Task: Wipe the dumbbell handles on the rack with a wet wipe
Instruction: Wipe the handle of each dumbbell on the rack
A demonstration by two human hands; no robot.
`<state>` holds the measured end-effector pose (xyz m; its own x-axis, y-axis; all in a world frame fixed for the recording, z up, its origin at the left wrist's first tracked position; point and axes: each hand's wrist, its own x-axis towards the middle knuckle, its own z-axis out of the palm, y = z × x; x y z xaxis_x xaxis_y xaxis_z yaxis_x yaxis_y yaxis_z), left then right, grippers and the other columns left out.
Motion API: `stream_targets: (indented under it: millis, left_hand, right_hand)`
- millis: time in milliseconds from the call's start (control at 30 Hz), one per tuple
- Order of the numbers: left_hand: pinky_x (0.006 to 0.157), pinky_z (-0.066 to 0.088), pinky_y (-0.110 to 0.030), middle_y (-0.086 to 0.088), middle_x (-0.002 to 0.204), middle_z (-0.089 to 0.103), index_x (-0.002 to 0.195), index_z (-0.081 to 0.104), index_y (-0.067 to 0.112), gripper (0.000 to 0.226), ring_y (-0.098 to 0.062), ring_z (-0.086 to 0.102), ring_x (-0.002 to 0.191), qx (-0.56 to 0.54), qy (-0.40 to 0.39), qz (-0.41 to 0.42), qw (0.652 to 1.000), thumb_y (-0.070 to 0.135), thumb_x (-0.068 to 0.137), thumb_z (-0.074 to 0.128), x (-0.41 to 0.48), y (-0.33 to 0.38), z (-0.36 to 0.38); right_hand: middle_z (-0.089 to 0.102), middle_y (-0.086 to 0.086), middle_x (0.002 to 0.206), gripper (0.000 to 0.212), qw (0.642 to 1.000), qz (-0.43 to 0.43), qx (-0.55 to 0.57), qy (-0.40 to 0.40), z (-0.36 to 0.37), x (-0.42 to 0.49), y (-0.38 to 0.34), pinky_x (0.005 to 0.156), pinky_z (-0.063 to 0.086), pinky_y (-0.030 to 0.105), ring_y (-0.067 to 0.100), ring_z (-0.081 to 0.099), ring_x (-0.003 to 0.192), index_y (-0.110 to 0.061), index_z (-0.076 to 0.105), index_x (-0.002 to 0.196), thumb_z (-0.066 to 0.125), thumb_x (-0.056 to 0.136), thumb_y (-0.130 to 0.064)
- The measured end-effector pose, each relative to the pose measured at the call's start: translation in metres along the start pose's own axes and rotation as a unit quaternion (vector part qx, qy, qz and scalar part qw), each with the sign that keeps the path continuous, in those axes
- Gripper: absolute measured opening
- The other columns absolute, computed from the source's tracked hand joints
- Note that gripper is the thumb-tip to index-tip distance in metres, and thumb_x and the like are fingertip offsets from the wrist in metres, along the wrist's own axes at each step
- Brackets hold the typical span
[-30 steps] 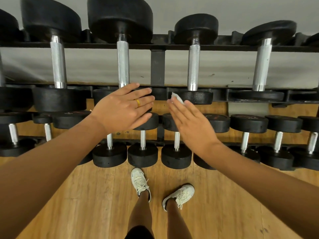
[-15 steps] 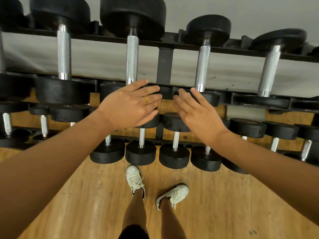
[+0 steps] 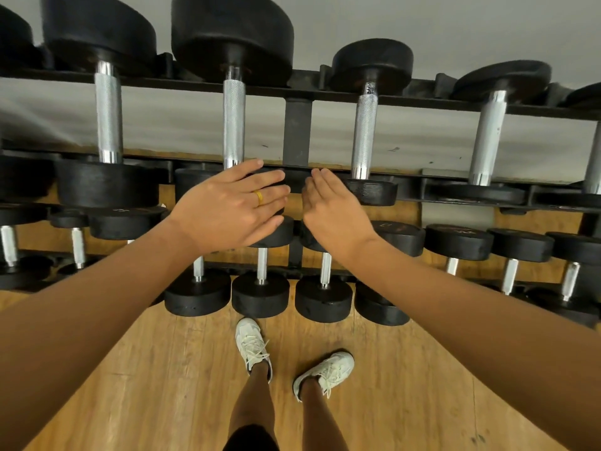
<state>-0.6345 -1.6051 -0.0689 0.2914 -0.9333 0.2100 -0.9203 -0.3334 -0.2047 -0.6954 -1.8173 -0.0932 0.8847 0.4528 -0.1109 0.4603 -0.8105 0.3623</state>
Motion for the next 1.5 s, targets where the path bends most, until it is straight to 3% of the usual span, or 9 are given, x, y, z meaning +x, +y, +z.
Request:
stream_targets:
  millis: [300, 500, 700, 767, 867, 967, 1067, 1300, 1500]
  left_hand:
    - [0.119, 0.037, -0.05, -0.011, 0.133, 0.069, 0.128, 0.071, 0.008, 0.043, -0.029, 0.057, 0.135, -0.005, -0.023, -0.007, 1.0, 0.032, 0.112, 0.039, 0.0, 0.0, -0.003]
    - [0.118, 0.04, -0.05, -0.011, 0.133, 0.069, 0.129, 0.07, 0.008, 0.037, -0.028, 0.058, 0.134, -0.012, -0.018, -0.011, 1.0, 0.029, 0.111, 0.045, -0.001, 0.001, -0.005]
    - [0.116, 0.042, -0.05, -0.01, 0.134, 0.068, 0.13, 0.069, 0.009, 0.033, -0.027, 0.059, 0.134, -0.012, -0.012, -0.014, 1.0, 0.026, 0.107, 0.054, -0.001, 0.003, -0.004]
    - [0.116, 0.043, -0.049, -0.01, 0.134, 0.068, 0.129, 0.07, 0.009, 0.032, -0.027, 0.059, 0.133, -0.007, -0.008, -0.013, 1.0, 0.026, 0.106, 0.056, -0.001, 0.003, -0.005]
    - [0.114, 0.044, -0.049, -0.009, 0.134, 0.069, 0.128, 0.071, 0.009, 0.031, -0.027, 0.06, 0.132, -0.003, -0.005, -0.007, 1.0, 0.025, 0.105, 0.058, 0.001, 0.002, -0.006]
    - [0.114, 0.044, -0.049, -0.009, 0.133, 0.069, 0.127, 0.072, 0.009, 0.03, -0.027, 0.061, 0.131, -0.001, 0.0, -0.006, 1.0, 0.025, 0.105, 0.059, 0.001, 0.002, -0.004]
    - [0.115, 0.044, -0.048, -0.009, 0.133, 0.069, 0.128, 0.071, 0.01, 0.031, -0.027, 0.061, 0.131, -0.006, -0.006, -0.002, 1.0, 0.026, 0.106, 0.056, 0.001, 0.001, -0.004]
    - [0.116, 0.042, -0.048, -0.008, 0.136, 0.067, 0.131, 0.069, 0.01, 0.035, -0.027, 0.059, 0.133, -0.01, -0.026, -0.002, 1.0, 0.029, 0.108, 0.05, 0.0, 0.001, -0.005]
    - [0.116, 0.042, -0.049, -0.006, 0.134, 0.069, 0.127, 0.072, 0.012, 0.035, -0.025, 0.06, 0.133, -0.028, -0.047, -0.028, 0.998, 0.03, 0.108, 0.048, 0.004, 0.003, -0.009]
  right_hand:
    - [0.035, 0.016, 0.158, 0.085, 0.978, 0.075, 0.158, 0.117, 0.016, -0.082, 0.048, 0.122, 0.023, 0.049, 0.031, 0.027, 0.15, -0.004, 0.039, 0.15, 0.067, 0.073, 0.018]
    - [0.037, 0.015, 0.158, 0.073, 0.842, 0.325, 0.396, 0.17, 0.023, -0.089, 0.026, 0.113, 0.034, 0.039, 0.028, 0.035, 0.146, -0.004, 0.037, 0.151, 0.062, 0.086, 0.019]
    - [0.036, 0.016, 0.158, 0.078, 0.865, 0.245, 0.391, 0.196, 0.024, -0.071, 0.015, 0.116, 0.037, 0.049, 0.029, 0.024, 0.149, -0.003, 0.04, 0.149, 0.063, 0.079, 0.021]
    - [0.037, 0.014, 0.157, 0.075, 0.851, 0.223, 0.422, 0.219, 0.037, -0.082, 0.022, 0.121, 0.03, 0.039, 0.027, 0.025, 0.15, -0.003, 0.041, 0.149, 0.061, 0.081, 0.024]
    - [0.037, 0.01, 0.158, 0.065, 0.77, 0.303, 0.514, 0.225, 0.042, -0.088, 0.027, 0.119, 0.024, 0.017, 0.022, 0.03, 0.149, -0.006, 0.039, 0.15, 0.053, 0.092, 0.019]
    - [0.036, 0.003, 0.159, 0.052, 0.669, 0.375, 0.603, 0.222, 0.037, -0.081, 0.02, 0.119, 0.03, 0.026, 0.013, 0.03, 0.148, -0.011, 0.038, 0.152, 0.047, 0.102, 0.004]
    - [0.037, -0.002, 0.158, 0.047, 0.621, 0.42, 0.623, 0.225, 0.028, -0.075, 0.015, 0.118, 0.033, 0.03, 0.009, 0.03, 0.147, -0.011, 0.042, 0.15, 0.046, 0.104, -0.003]
    - [0.033, 0.006, 0.159, 0.064, 0.743, 0.373, 0.519, 0.199, 0.012, -0.075, 0.008, 0.109, 0.04, 0.036, 0.023, 0.029, 0.148, -0.007, 0.042, 0.15, 0.056, 0.091, 0.015]
    - [0.05, 0.006, 0.15, 0.049, 0.668, 0.44, 0.589, 0.11, 0.01, -0.084, 0.04, 0.109, 0.047, 0.038, 0.022, 0.054, 0.133, -0.013, 0.042, 0.151, 0.049, 0.103, -0.007]
